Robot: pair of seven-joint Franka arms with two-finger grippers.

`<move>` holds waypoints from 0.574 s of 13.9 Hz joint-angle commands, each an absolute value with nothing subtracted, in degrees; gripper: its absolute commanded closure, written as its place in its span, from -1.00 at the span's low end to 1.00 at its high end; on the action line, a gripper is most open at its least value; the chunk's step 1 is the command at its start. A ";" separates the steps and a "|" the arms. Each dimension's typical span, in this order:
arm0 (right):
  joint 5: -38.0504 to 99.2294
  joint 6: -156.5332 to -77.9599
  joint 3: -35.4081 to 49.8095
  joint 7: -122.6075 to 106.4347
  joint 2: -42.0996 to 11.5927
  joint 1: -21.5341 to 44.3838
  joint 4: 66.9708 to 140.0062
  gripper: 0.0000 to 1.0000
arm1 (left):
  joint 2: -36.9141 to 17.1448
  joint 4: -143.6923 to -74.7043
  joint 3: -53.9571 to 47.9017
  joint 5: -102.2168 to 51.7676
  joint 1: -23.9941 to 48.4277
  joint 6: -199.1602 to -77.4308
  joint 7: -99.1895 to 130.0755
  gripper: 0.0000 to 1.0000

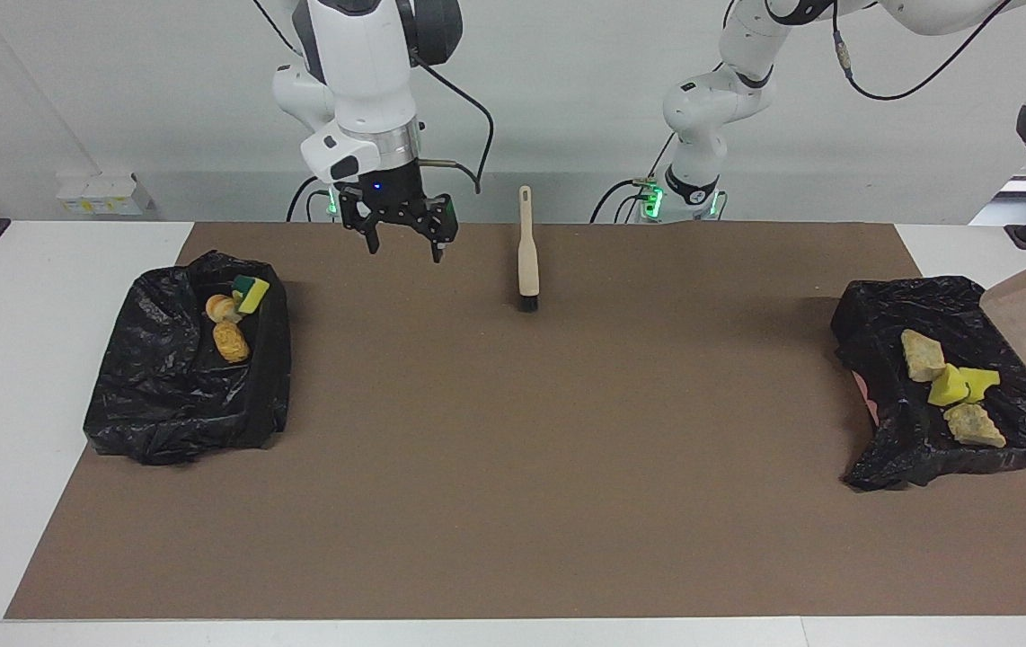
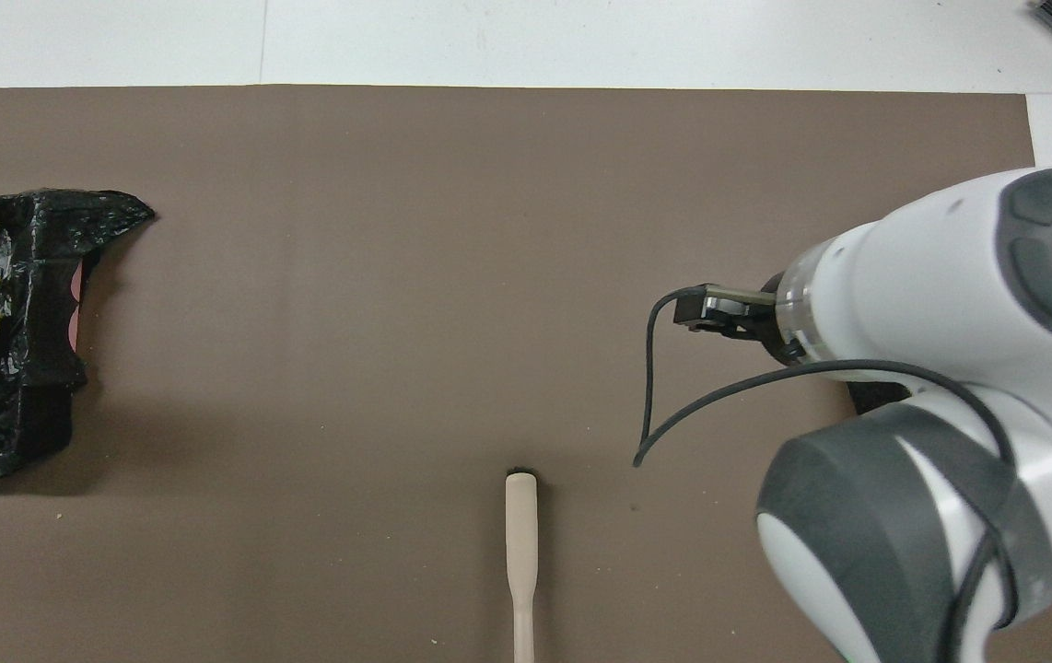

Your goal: Sweep and dump trash in bin

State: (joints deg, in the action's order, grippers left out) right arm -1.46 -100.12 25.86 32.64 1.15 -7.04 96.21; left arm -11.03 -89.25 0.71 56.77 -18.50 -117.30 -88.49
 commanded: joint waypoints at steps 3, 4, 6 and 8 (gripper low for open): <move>-3.25 -93.27 14.08 25.93 1.58 -1.58 88.60 -1.00 | -6.86 -91.49 1.06 58.01 -13.98 -114.72 -86.05 1.00; -3.43 -90.38 13.19 25.93 1.58 -1.67 87.38 -1.00 | -6.77 -91.58 1.05 57.22 -12.67 -113.04 -85.96 1.00; -3.43 -85.89 11.69 24.36 1.06 -2.02 84.21 -1.00 | -6.77 -91.32 1.05 53.72 -9.94 -109.44 -85.61 1.00; -3.34 -84.21 10.12 20.59 1.05 -2.11 83.94 -1.00 | -6.77 -91.14 1.14 48.64 -7.31 -105.67 -82.82 1.00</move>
